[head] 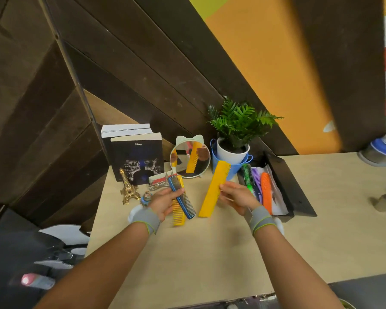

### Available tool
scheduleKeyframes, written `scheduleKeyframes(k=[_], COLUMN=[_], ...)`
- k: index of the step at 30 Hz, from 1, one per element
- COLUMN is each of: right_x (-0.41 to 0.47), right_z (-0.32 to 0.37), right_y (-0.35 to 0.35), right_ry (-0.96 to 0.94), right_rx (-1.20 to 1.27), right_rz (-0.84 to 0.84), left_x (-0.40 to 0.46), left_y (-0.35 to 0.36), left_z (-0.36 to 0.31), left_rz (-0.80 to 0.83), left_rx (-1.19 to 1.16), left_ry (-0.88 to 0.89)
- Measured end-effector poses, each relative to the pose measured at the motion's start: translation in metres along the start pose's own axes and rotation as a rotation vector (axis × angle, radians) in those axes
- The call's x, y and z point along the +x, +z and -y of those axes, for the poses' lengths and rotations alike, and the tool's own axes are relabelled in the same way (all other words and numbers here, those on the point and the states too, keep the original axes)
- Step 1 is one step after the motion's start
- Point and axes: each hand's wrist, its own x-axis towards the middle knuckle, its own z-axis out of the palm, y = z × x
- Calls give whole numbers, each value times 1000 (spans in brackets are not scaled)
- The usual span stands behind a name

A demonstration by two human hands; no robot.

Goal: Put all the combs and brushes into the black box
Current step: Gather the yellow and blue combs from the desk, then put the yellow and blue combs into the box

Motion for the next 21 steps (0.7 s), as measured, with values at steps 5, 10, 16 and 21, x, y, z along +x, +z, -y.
scheduleKeyframes(k=[5,10,16,21], right_x=[-2,0,6,27], right_z=[24,40,56,61], right_y=[-43,-94,-144,-168], right_ry=[-58,-40,-42,-29], right_rx=[63,28,-100,-106], right_rz=[-34,-95,-199,-299], left_x=[3,11,21,29], left_y=[44,96,146,178], left_z=[-5,-7,0,4], left_rz=[66,135,150,140], left_rx=[38,45,86,107], left_ry=[16,31,23,16])
